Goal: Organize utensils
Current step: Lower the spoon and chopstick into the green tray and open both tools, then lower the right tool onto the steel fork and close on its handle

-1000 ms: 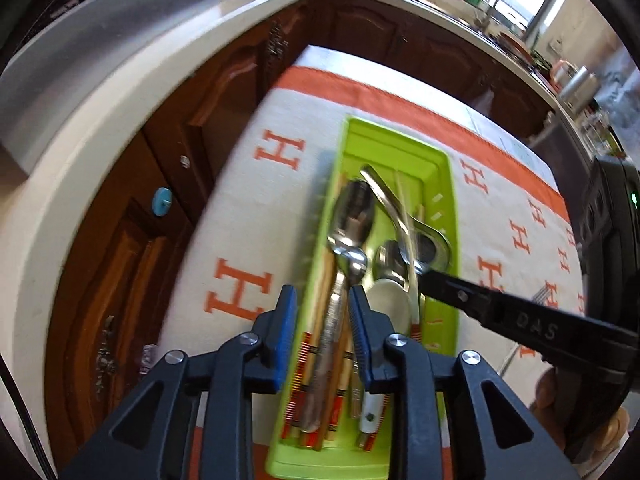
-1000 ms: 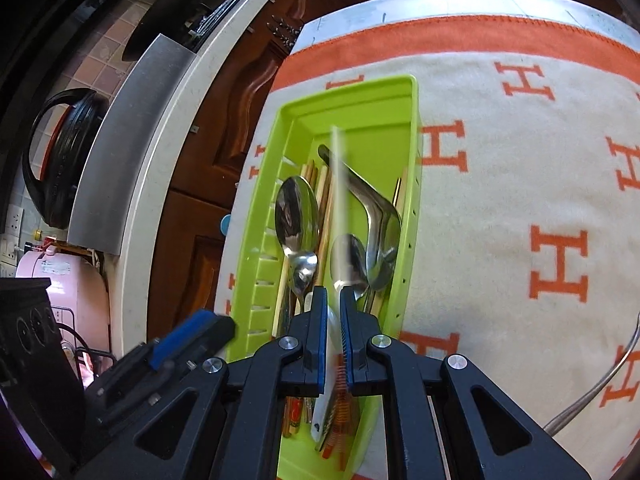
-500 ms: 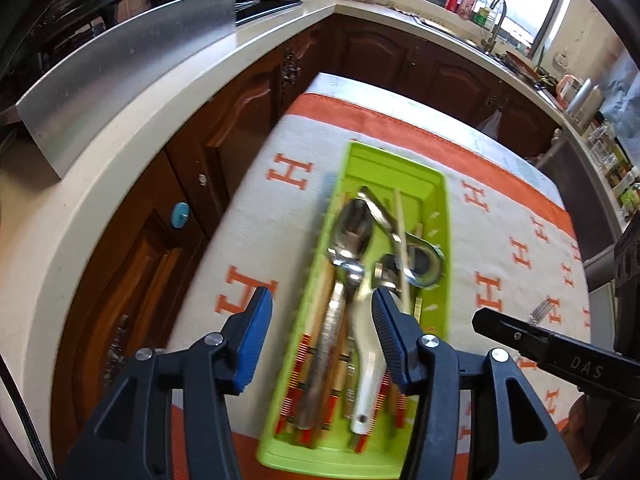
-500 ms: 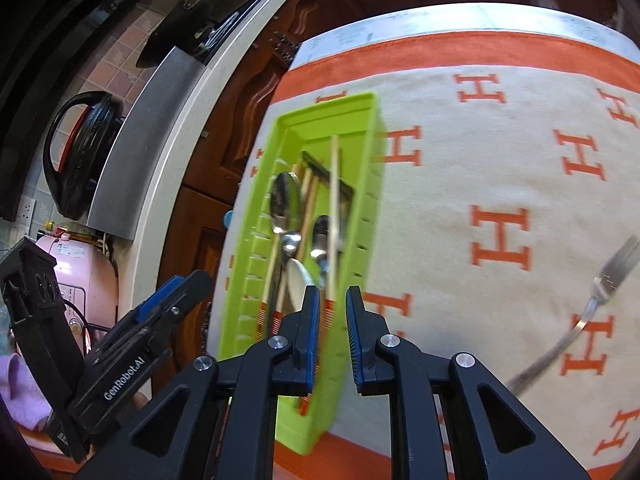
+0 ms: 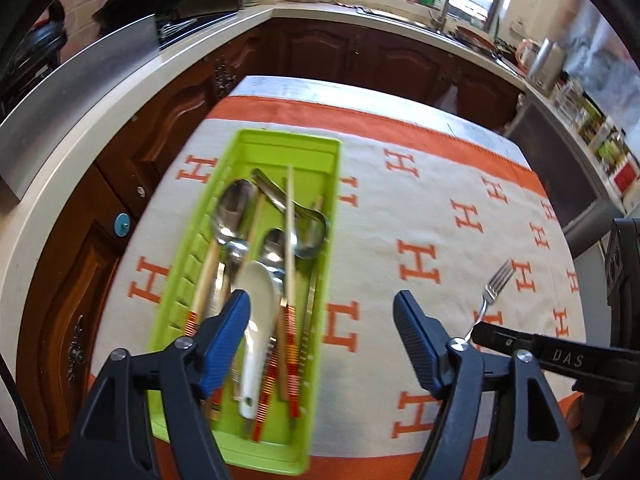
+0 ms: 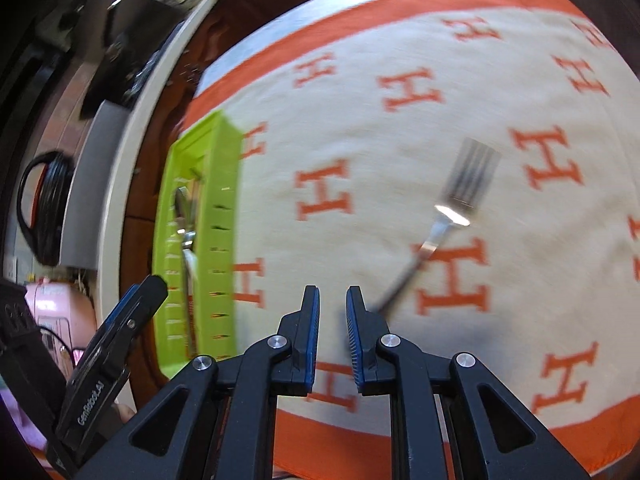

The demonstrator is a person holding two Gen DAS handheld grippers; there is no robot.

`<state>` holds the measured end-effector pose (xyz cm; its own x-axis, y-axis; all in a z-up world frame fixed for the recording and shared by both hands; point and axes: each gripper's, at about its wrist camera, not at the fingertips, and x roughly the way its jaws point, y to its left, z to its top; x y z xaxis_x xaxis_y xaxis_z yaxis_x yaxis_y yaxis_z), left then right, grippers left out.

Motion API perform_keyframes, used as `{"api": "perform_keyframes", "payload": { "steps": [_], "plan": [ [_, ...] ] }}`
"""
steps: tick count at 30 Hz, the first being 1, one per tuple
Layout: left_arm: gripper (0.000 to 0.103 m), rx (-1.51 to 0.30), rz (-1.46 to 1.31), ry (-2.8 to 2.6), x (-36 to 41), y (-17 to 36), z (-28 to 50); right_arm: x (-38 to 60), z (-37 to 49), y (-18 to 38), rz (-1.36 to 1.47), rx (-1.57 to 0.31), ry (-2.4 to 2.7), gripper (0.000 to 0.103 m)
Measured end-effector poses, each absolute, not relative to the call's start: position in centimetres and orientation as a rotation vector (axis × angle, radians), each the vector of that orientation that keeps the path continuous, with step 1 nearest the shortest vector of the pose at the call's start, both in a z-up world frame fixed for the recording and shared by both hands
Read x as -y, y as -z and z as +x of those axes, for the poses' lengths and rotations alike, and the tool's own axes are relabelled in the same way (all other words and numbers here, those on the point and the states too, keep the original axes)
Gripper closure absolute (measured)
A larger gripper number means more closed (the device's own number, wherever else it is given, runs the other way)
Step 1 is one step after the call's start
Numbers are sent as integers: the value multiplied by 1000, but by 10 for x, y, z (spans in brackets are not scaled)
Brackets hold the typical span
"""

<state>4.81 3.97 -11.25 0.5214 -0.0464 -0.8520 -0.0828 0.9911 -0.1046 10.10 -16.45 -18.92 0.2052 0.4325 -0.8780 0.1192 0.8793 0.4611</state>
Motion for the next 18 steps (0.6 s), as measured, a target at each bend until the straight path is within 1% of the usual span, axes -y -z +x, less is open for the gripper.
{"api": "perform_keyframes", "payload": {
  "steps": [1,2,10,18],
  "plan": [
    [23,-1026,-138,-19,-35,114,46,172,99,192,496,-1363,-218,86],
    [23,-1033,-139,-9,-30,117,45,181,97,195,506,-1362,-202,84],
    [23,-1082,-118,-6,-14,133,40,226,96,220,579,-1380,-86,84],
    [23,-1070,-131,-33,-17,132,41,218,116,226,579,-1383,-72,84]
  ]
}}
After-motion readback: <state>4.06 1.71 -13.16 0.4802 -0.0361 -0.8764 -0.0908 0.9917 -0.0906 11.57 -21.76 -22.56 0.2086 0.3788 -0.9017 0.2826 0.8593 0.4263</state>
